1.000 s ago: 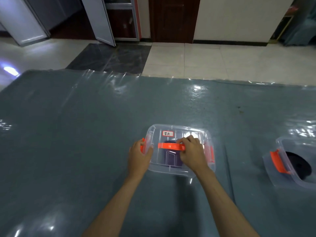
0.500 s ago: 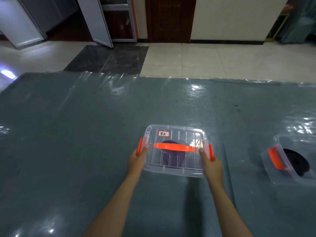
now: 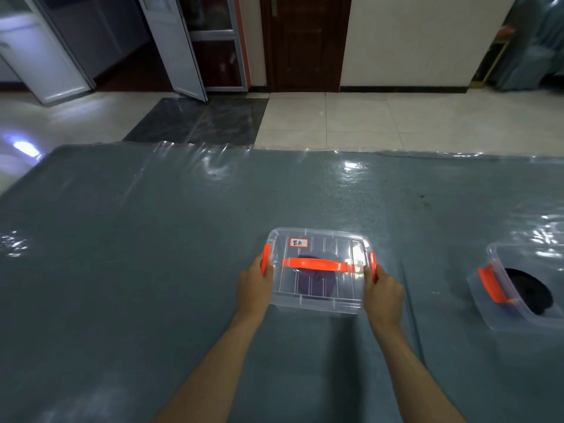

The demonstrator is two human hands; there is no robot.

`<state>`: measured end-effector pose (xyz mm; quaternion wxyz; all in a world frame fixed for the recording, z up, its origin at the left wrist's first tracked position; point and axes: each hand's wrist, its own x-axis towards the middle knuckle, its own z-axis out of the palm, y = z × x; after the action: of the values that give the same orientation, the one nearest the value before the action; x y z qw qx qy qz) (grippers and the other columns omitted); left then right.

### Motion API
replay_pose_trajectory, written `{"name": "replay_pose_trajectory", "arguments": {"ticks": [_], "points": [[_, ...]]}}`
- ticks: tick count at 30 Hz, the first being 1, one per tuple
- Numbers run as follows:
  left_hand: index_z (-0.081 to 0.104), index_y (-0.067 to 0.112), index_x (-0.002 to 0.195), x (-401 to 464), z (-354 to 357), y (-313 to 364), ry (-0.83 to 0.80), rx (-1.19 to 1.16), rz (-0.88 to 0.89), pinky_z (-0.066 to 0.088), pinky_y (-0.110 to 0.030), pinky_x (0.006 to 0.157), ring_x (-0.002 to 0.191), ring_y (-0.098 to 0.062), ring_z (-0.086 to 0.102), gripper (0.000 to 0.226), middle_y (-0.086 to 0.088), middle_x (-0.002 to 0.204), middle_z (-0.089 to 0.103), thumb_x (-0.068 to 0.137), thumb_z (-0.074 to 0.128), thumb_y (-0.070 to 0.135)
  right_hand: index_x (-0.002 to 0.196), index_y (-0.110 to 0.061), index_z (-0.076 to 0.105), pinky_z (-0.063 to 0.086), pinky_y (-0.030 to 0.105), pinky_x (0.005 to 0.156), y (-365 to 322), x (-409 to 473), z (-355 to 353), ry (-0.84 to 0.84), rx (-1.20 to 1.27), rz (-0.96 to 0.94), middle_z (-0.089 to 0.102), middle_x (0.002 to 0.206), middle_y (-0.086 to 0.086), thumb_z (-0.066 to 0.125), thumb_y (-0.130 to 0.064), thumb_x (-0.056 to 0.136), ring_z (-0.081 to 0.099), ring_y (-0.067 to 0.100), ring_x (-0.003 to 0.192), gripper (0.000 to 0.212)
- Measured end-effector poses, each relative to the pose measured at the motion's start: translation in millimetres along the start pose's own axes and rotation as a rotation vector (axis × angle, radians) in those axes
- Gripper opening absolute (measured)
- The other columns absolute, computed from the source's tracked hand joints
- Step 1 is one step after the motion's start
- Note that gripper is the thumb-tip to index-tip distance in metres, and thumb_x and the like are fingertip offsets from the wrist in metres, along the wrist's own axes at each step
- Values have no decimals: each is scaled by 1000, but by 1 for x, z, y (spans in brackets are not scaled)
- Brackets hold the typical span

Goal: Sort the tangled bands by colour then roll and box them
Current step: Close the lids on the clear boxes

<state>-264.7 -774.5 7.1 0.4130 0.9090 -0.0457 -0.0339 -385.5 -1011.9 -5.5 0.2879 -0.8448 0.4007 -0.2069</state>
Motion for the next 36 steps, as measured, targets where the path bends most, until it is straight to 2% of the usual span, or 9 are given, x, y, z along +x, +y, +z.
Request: {"name": "replay_pose_trajectory", "arguments": {"ticks": [4, 7, 11, 14, 18, 22, 25, 29, 36], "points": [[60, 15, 124, 0, -23, 7, -172, 285, 92, 52, -41, 75, 94, -39, 68, 28, -13, 103, 73, 109, 49, 35, 105, -3, 67, 42, 35, 68, 6, 7, -16, -219, -65, -21, 72, 88, 19, 55, -31, 108, 68, 41, 82, 30], [58, 15, 133, -14, -43, 10, -248, 452, 186, 54, -43, 91, 111, -34, 65, 33, -9, 123, 70, 109, 48, 35, 118, -12, 68, 52, 40, 80, 13, 0, -38, -341, -90, -71, 74, 108, 13, 61, -32, 104, 70, 38, 98, 26], [56, 20, 139, -55, -58, 5, -238, 640, 289, 50, -39, 97, 124, -24, 56, 35, 0, 137, 60, 107, 47, 29, 138, -16, 62, 56, 43, 90, 23, -34, -62, -329, -168, -126, 69, 128, 12, 62, -33, 104, 69, 34, 108, 38], [49, 23, 149, -87, -62, 1, -237, 679, 349, 48, -35, 102, 129, -20, 54, 42, 5, 144, 56, 108, 43, 29, 135, -14, 64, 55, 41, 90, 26, -67, -76, -312, -243, -159, 69, 129, 12, 65, -27, 102, 70, 35, 108, 36], [56, 22, 137, -122, -63, -1, -295, 731, 399, 47, -37, 98, 128, -21, 54, 35, 3, 139, 58, 108, 39, 29, 125, -14, 71, 54, 40, 90, 26, -111, -100, -341, -315, -131, 71, 125, 9, 65, -23, 101, 70, 32, 110, 27], [51, 22, 142, -146, -48, 3, -377, 753, 459, 45, -39, 99, 130, -22, 52, 38, 1, 139, 56, 106, 40, 31, 119, -18, 72, 54, 38, 84, 39, -142, -122, -335, -414, -96, 73, 121, 3, 64, -27, 100, 70, 29, 109, 22], [52, 23, 137, -161, -34, 13, -405, 736, 487, 44, -38, 96, 127, -21, 54, 34, 2, 135, 58, 106, 41, 31, 117, -20, 73, 52, 35, 83, 53, -153, -138, -340, -465, -70, 73, 120, 1, 62, -28, 102, 70, 26, 107, 21], [56, 23, 126, -180, -16, 35, -411, 716, 529, 44, -38, 93, 122, -22, 59, 28, 2, 125, 62, 104, 40, 28, 113, -21, 72, 50, 34, 77, 73, -155, -159, -322, -501, -67, 72, 114, 0, 58, -32, 103, 70, 25, 101, 20], [54, 25, 132, -216, 45, 91, -340, 732, 595, 42, -38, 99, 128, -22, 54, 31, 2, 134, 58, 104, 41, 29, 119, -25, 70, 52, 33, 81, 132, -123, -204, -307, -509, -99, 71, 119, -4, 54, -35, 104, 69, 21, 108, 23]]}}
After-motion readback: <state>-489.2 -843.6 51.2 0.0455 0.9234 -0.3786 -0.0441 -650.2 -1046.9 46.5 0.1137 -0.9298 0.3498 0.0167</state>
